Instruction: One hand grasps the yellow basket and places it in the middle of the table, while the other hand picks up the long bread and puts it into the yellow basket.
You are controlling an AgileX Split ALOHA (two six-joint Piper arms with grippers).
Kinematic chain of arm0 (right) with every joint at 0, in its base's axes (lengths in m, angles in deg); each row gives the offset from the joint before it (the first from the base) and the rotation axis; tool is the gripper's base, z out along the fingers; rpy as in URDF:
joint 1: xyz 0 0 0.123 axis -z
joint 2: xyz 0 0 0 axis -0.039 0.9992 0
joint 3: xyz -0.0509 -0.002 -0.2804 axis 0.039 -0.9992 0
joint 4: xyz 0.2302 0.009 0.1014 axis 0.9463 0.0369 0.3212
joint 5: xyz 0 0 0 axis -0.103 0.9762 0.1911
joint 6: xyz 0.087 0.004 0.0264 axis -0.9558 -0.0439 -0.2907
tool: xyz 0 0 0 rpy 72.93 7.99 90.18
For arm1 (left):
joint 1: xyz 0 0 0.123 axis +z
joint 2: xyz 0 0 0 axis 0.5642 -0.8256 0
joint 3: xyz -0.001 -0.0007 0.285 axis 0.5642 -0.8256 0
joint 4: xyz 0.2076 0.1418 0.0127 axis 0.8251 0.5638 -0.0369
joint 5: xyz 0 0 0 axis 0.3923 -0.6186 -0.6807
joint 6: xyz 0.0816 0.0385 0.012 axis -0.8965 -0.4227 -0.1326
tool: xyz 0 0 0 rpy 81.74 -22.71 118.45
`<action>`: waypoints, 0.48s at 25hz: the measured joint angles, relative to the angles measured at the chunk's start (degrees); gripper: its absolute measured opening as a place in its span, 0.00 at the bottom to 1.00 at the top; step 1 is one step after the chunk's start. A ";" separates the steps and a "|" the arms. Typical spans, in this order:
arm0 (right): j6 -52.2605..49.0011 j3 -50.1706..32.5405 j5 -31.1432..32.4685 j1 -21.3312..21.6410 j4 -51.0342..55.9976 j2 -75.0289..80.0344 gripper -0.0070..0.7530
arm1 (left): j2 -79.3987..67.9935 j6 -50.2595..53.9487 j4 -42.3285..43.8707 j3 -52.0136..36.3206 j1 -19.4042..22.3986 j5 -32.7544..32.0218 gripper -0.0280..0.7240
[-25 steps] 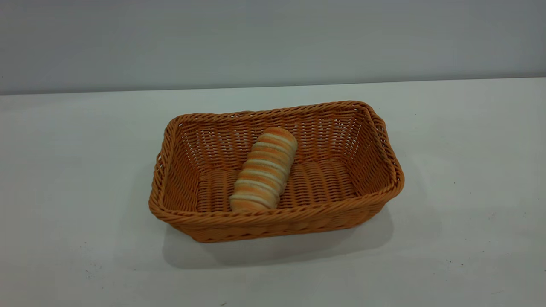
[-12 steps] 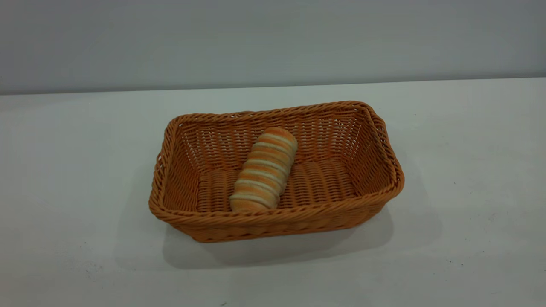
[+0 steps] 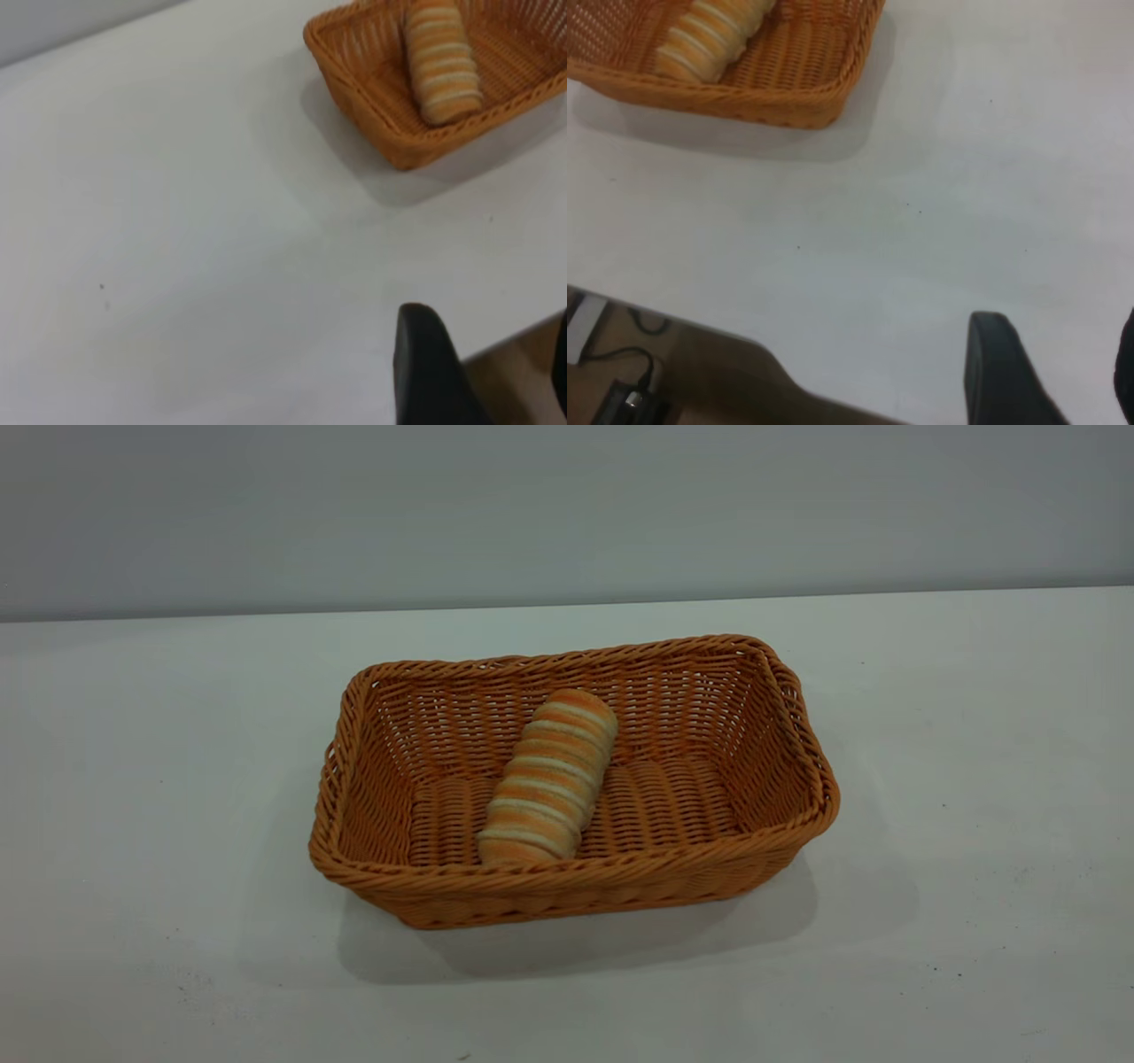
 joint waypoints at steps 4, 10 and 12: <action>1.21 0.00 0.00 0.00 0.00 0.00 0.41 | 0.02 0.10 0.00 -1.37 0.00 0.00 0.59; 2.07 0.00 0.05 0.00 0.00 0.00 0.41 | 0.07 0.10 -0.12 -4.61 0.00 0.31 0.59; 2.07 0.00 0.05 0.00 0.00 0.00 0.41 | 0.07 0.17 -0.08 -4.86 0.00 0.44 0.59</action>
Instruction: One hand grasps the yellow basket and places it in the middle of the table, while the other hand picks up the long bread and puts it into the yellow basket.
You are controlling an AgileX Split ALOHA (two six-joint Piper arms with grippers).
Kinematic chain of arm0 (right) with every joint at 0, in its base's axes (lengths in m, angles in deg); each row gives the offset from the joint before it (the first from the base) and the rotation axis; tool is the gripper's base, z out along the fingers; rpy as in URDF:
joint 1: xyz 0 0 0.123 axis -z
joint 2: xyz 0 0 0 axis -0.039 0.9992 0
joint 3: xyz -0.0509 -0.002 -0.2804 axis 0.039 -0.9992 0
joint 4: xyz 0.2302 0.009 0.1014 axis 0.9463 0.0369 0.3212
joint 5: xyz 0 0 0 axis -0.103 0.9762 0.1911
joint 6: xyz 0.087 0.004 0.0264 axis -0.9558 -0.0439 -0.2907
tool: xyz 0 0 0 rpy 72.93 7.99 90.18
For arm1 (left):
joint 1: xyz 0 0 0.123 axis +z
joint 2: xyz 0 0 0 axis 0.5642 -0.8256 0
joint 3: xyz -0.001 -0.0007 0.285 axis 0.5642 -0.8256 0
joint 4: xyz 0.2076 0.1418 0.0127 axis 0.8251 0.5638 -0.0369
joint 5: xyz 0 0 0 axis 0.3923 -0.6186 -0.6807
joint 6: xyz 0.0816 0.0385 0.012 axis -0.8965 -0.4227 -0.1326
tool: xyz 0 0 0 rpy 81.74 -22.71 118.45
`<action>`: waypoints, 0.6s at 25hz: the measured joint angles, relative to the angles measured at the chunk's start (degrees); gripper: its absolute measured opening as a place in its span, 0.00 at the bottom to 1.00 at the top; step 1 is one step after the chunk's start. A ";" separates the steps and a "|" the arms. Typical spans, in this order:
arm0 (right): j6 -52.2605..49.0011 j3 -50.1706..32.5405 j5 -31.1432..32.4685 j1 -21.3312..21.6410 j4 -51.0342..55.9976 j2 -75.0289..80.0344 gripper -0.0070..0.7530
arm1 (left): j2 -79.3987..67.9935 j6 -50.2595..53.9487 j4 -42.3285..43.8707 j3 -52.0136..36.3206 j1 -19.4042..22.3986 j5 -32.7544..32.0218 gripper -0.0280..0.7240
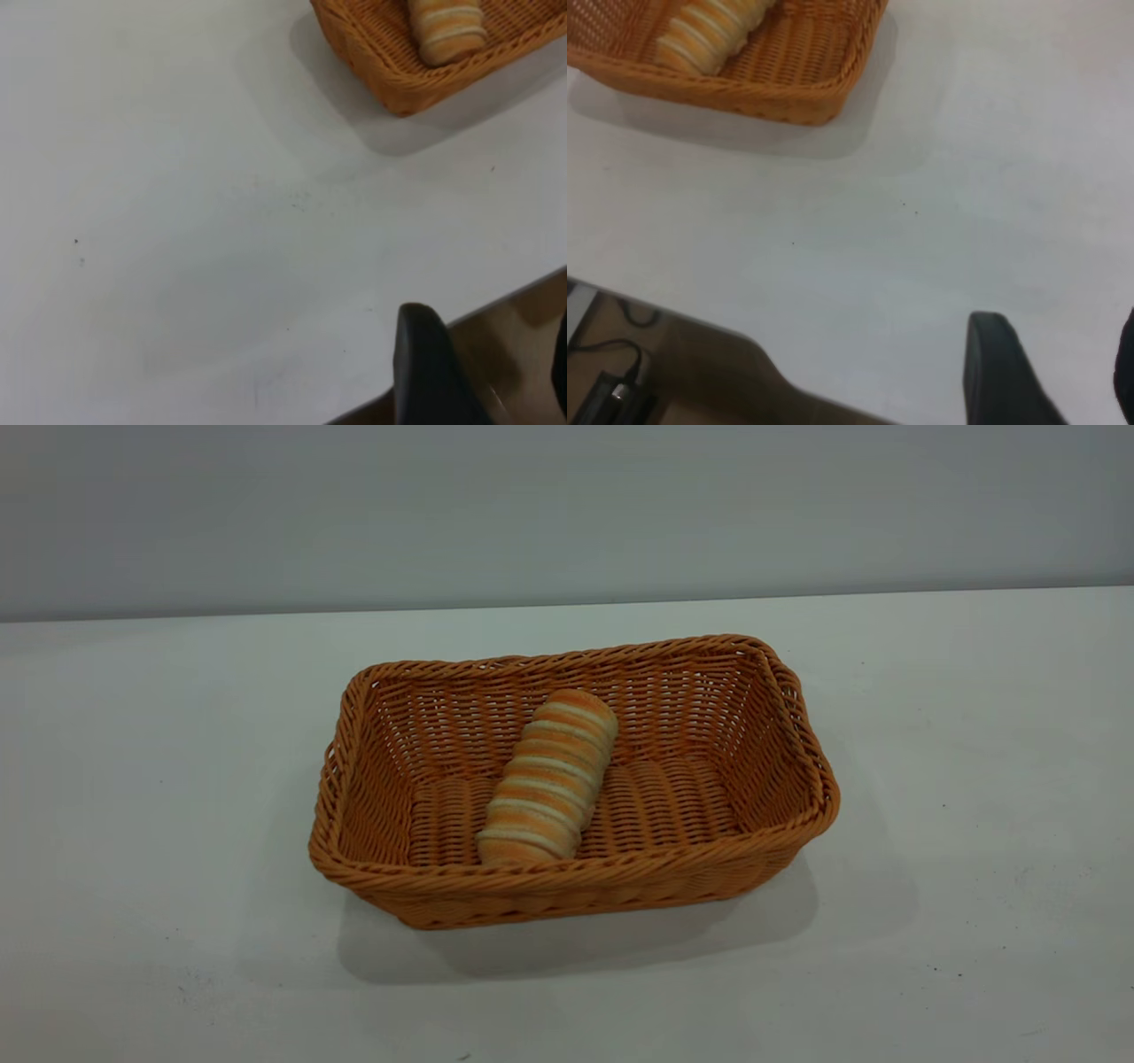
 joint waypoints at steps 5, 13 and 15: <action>0.39 0.00 0.05 0.00 0.00 0.00 0.41 | 0.00 -0.05 0.88 0.00 0.00 0.24 0.59; 0.39 0.00 0.05 0.00 0.00 0.00 0.41 | 0.00 -0.10 1.18 0.00 0.00 0.37 0.59; 0.39 0.00 0.05 0.00 0.00 0.00 0.41 | 0.00 -0.10 1.18 0.00 0.00 0.37 0.59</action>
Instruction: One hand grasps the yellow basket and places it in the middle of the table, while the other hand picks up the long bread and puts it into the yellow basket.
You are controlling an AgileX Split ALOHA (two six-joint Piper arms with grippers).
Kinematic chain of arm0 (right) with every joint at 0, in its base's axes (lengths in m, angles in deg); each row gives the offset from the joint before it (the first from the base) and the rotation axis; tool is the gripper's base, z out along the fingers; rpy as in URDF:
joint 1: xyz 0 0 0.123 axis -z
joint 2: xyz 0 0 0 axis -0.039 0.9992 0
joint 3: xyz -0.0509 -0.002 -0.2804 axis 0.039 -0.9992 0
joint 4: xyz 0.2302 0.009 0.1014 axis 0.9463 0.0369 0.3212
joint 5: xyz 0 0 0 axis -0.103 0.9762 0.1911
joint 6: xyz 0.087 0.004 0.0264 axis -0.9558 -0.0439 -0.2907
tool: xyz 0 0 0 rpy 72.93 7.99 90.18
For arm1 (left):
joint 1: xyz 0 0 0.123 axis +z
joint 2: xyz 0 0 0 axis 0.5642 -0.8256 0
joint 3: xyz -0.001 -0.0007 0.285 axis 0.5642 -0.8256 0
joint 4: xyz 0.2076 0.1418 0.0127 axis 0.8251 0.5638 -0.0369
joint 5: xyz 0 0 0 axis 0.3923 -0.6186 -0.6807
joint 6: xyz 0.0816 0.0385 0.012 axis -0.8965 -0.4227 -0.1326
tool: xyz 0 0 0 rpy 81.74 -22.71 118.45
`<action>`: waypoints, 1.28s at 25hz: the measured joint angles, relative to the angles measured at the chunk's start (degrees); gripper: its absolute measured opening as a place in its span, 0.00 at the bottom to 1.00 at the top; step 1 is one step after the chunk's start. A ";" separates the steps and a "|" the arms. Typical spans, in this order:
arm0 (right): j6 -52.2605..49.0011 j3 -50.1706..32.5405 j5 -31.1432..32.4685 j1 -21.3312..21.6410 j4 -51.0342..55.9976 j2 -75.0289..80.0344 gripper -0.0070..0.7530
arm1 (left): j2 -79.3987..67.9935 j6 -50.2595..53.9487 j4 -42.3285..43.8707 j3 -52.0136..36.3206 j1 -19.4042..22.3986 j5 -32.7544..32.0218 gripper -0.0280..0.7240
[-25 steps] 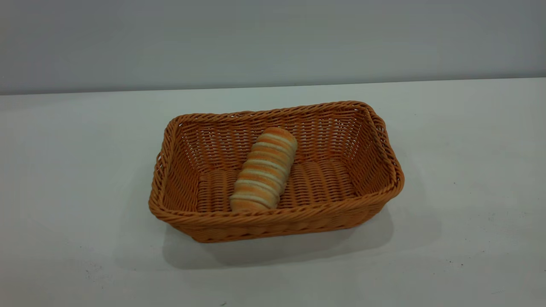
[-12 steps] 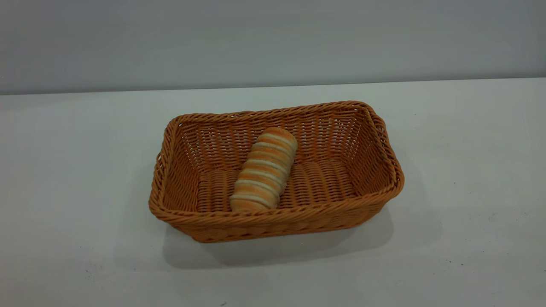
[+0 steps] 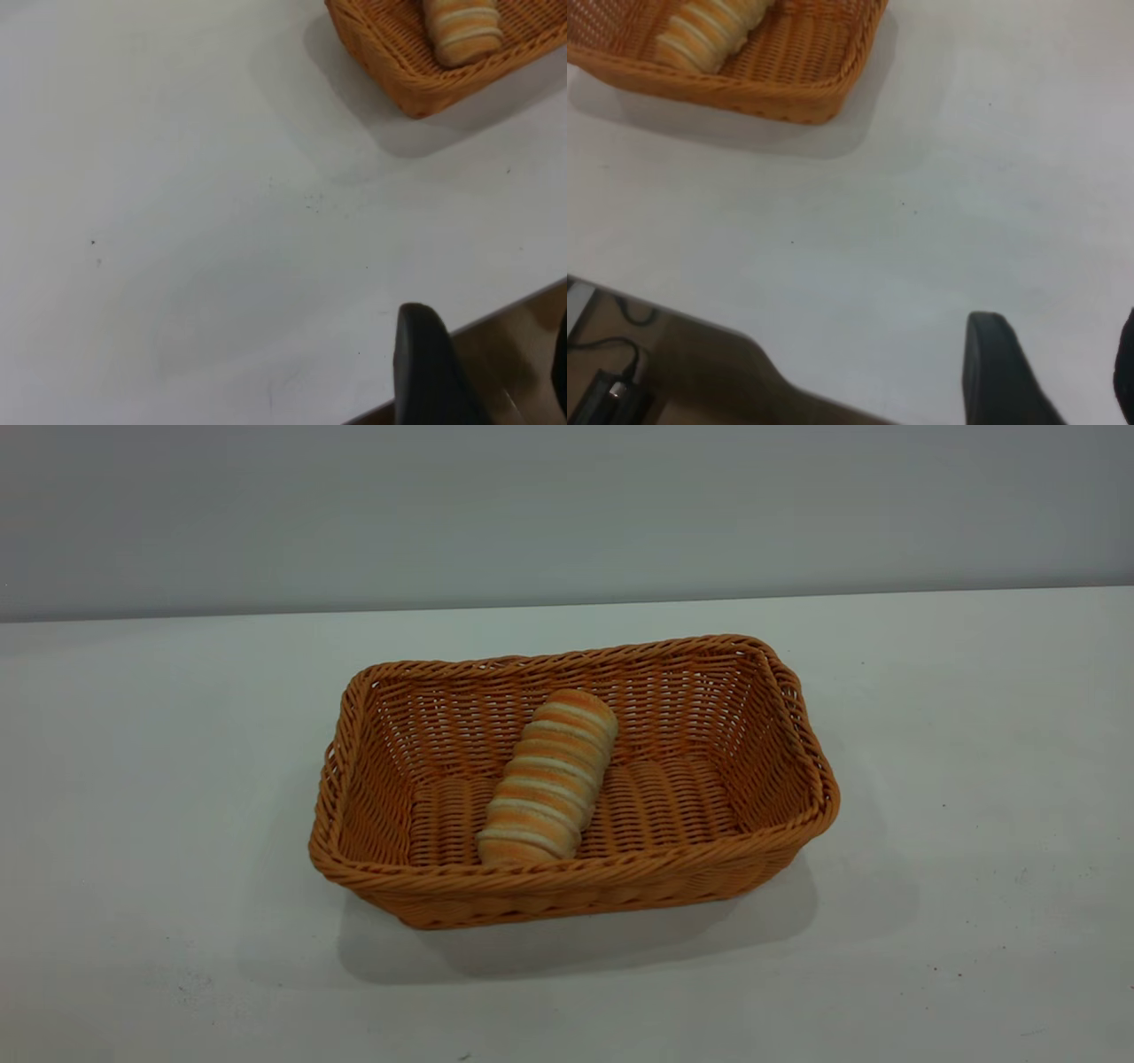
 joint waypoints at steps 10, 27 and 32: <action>0.00 0.00 0.00 0.00 0.00 0.00 0.41 | 0.00 0.00 0.00 0.00 0.00 0.00 0.59; 0.00 0.00 0.05 14.36 0.00 0.00 0.41 | 0.00 0.00 0.05 0.00 14.89 0.04 0.59; 0.00 0.00 0.05 14.36 0.00 0.00 0.41 | 0.00 0.00 0.05 0.00 14.89 0.04 0.59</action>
